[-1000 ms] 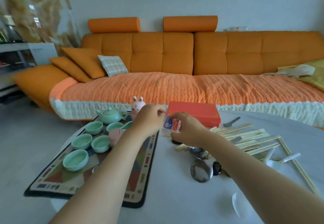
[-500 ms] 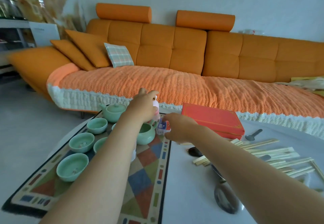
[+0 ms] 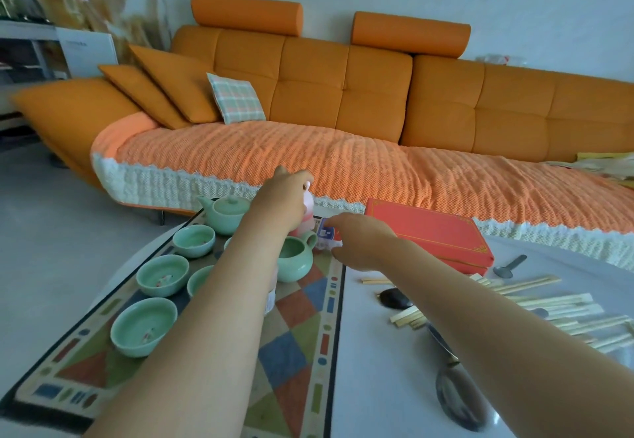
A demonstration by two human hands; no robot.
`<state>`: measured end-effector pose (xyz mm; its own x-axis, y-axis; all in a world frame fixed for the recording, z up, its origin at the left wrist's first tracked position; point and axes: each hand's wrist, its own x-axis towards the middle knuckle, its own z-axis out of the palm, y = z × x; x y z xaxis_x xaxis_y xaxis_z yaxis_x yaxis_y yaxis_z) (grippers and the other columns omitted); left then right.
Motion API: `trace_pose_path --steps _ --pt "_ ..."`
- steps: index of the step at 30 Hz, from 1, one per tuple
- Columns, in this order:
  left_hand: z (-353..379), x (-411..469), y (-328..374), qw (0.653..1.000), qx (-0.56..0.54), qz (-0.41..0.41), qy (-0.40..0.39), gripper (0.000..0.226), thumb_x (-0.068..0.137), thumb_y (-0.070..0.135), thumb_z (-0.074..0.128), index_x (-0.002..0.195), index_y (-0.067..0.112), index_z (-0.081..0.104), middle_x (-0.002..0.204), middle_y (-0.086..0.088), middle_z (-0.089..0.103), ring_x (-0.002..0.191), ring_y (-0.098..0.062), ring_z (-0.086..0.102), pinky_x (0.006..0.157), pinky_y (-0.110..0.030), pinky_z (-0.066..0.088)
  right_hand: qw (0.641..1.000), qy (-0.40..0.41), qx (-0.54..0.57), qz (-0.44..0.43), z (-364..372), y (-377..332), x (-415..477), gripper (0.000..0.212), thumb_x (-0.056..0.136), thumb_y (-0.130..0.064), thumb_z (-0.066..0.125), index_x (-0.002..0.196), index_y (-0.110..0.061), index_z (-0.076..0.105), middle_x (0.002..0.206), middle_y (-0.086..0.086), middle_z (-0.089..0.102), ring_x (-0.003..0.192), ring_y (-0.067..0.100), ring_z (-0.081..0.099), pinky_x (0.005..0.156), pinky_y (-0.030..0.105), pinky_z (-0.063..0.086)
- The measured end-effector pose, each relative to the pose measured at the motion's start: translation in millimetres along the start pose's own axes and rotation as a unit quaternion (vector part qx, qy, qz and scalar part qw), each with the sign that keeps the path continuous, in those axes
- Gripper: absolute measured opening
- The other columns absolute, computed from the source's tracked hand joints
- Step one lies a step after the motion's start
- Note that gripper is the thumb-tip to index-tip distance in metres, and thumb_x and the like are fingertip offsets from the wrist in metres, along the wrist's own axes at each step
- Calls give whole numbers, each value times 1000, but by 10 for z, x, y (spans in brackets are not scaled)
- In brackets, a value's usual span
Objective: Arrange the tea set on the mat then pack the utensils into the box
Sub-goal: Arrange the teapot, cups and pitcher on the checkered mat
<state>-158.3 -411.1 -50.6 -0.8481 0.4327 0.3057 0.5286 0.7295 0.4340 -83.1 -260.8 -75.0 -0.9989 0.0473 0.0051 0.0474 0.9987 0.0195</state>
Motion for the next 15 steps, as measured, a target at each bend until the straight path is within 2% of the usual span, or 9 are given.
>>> trace_pose_path --steps 4,7,9,11,13,15 --pt "-69 -24 33 1000 8 -5 -29 60 90 16 65 144 28 44 142 -9 37 118 -33 49 93 -46 49 1000 -1 25 -16 -27 34 -102 52 91 -30 57 142 -35 44 138 -7 54 118 20 57 87 40 56" --pt "-146 -45 155 998 55 7 5 62 93 25 61 150 28 34 149 -10 33 131 -34 35 103 -46 38 997 55 56 -13 -98 113 -198 61 93 -34 58 149 -33 35 155 -7 36 131 21 50 93 38 52" --pt "-170 -52 285 993 84 44 66 58 94 31 60 148 27 38 147 -9 38 133 -31 32 106 -44 31 989 110 101 8 -187 251 -274 54 94 -34 57 146 -32 42 151 -7 38 119 21 58 79 33 52" --pt "-155 -66 453 988 76 80 109 50 95 31 59 143 26 45 142 -7 44 130 -29 34 105 -42 30 986 132 97 37 -263 452 -374 48 93 -33 57 140 -33 47 145 -8 43 106 20 62 68 30 49" --pt "-65 -95 651 990 16 100 98 44 96 27 56 139 23 48 139 -6 46 130 -28 36 103 -44 31 989 115 63 70 -277 672 -475 50 92 -35 58 141 -34 46 145 -5 43 113 22 58 78 34 52" --pt "106 -133 835 993 -58 99 35 42 98 25 53 139 21 48 139 -5 45 130 -27 39 101 -44 35 992 69 23 104 -236 865 -546 59 91 -42 57 146 -32 39 150 0 38 129 26 45 100 42 44"
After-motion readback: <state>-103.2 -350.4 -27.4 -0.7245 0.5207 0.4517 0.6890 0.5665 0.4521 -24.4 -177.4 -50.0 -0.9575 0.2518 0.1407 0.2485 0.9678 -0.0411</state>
